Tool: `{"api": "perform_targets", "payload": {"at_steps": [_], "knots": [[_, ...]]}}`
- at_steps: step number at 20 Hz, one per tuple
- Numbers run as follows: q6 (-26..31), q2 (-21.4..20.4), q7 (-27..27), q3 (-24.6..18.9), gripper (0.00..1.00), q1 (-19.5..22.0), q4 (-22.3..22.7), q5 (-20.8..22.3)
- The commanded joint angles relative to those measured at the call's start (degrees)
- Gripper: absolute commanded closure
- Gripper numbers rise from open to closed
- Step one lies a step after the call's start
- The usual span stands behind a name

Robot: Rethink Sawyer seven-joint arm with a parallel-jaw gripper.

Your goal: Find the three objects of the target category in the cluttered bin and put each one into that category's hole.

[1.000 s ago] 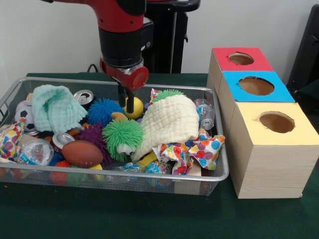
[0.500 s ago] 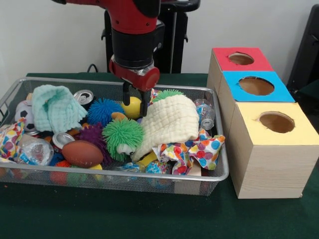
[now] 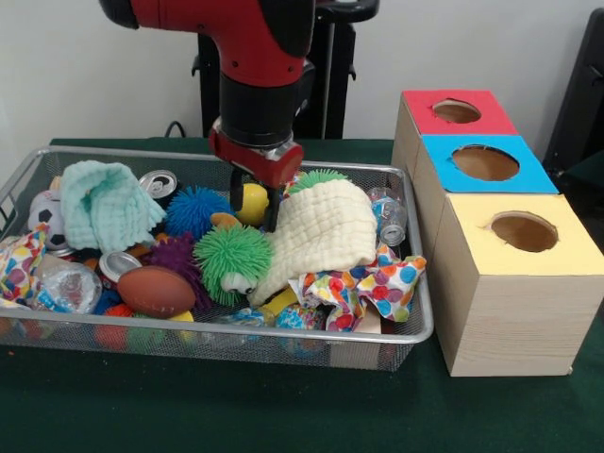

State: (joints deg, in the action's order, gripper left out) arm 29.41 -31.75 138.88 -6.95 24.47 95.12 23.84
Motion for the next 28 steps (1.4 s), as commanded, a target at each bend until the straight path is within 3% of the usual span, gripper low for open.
{"api": "perform_targets", "payload": {"at_steps": [1,7,15,21,28], "knots": [[-4.1,4.3,0.7,4.9,0.0,-1.2,-5.5,6.5],[-4.6,3.7,0.2,5.5,0.0,-1.0,-4.8,7.5],[-6.5,8.2,-0.5,3.7,0.0,0.4,-7.0,7.3],[-3.6,6.2,-3.4,-1.2,0.0,3.3,-3.0,3.7],[-0.2,5.3,-6.2,-5.5,0.0,6.5,-1.6,2.3]]}}
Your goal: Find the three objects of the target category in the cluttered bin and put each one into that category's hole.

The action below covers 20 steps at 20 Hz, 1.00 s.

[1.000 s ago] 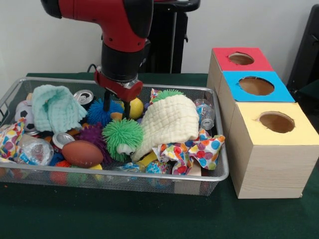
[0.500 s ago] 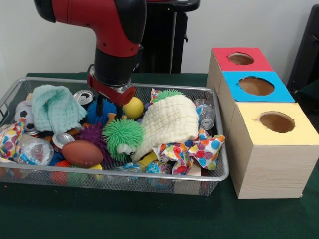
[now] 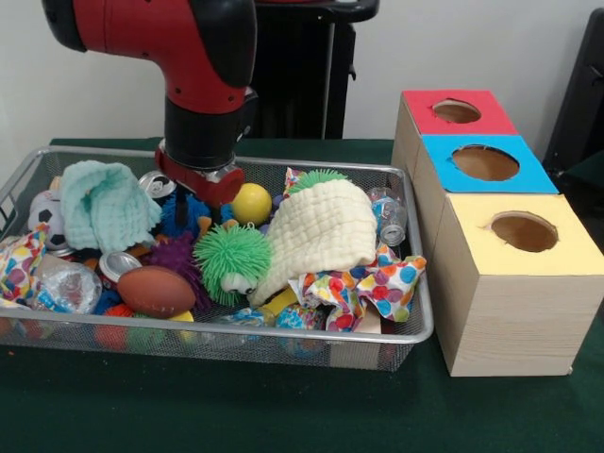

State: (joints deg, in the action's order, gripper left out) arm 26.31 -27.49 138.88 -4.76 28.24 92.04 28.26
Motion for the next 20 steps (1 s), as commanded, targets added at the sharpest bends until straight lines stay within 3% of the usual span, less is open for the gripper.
{"api": "perform_targets", "payload": {"at_steps": [1,8,20], "knots": [[3.3,0.9,-6.7,-8.3,0.0,3.3,1.8,-2.2],[3.8,-1.5,-6.4,-11.1,0.0,5.1,5.5,-2.9],[-1.2,-2.7,-1.5,-11.6,0.0,4.0,8.8,-2.3]]}}
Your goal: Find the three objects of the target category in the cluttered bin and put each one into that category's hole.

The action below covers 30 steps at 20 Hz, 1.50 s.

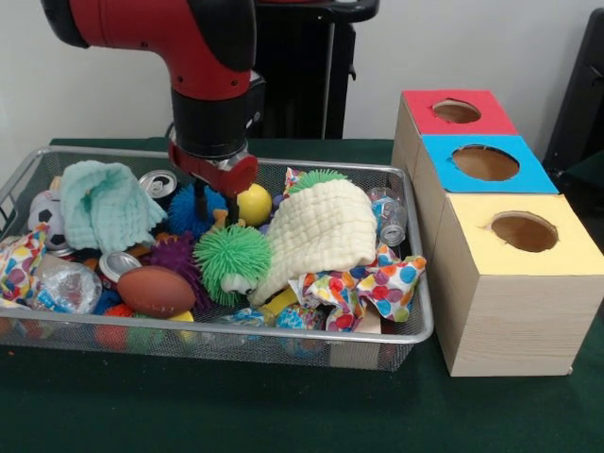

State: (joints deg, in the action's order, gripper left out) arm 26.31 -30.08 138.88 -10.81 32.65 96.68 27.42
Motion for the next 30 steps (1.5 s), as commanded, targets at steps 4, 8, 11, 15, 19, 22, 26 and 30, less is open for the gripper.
{"api": "perform_targets", "payload": {"at_steps": [4,8,11,15,19,22,26,30], "knots": [[-3.8,2.3,-0.1,-4.1,0.0,-1.8,2.3,0.2],[-6.6,5.4,1.7,-2.0,0.0,-4.0,-0.1,1.6],[-8.7,7.1,3.0,-0.1,0.0,-5.7,-1.4,2.2],[-10.9,8.9,3.6,1.7,0.0,-7.2,-2.7,2.1],[-12.7,10.2,3.5,4.5,0.0,-9.1,-4.6,2.5],[-14.4,10.2,3.7,5.8,1.0,-9.9,-5.1,1.7],[-16.0,9.5,4.7,7.4,1.0,-11.1,-5.5,0.9],[-16.4,8.2,6.3,10.7,1.0,-14.0,-5.3,0.2]]}}
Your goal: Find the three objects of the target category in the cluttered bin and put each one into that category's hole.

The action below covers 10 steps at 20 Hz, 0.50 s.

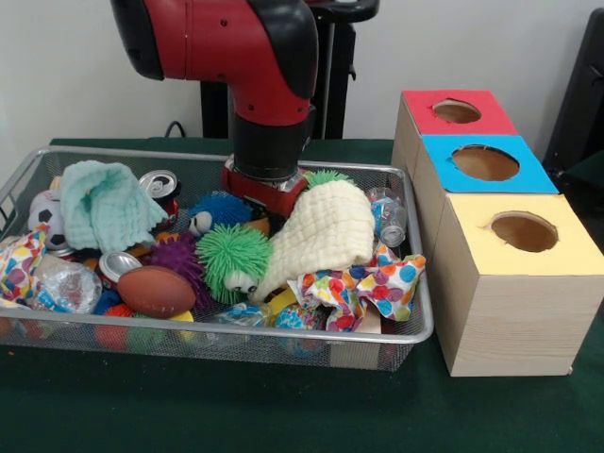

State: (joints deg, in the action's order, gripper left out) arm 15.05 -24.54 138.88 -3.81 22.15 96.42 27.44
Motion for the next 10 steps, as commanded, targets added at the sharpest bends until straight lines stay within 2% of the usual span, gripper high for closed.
{"api": "perform_targets", "payload": {"at_steps": [1,2,5,7,10], "knots": [[-4.0,1.2,8.2,4.4,1.0,-4.0,-3.2,-1.8],[-3.4,0.0,8.4,4.2,1.0,-4.0,-2.0,-2.8],[2.9,-9.4,5.7,4.8,1.0,-4.9,1.6,-3.6],[7.1,-13.9,3.7,5.3,1.0,-5.5,2.1,-4.3],[10.1,-17.7,0.9,6.3,1.0,-6.1,1.4,-3.7]]}}
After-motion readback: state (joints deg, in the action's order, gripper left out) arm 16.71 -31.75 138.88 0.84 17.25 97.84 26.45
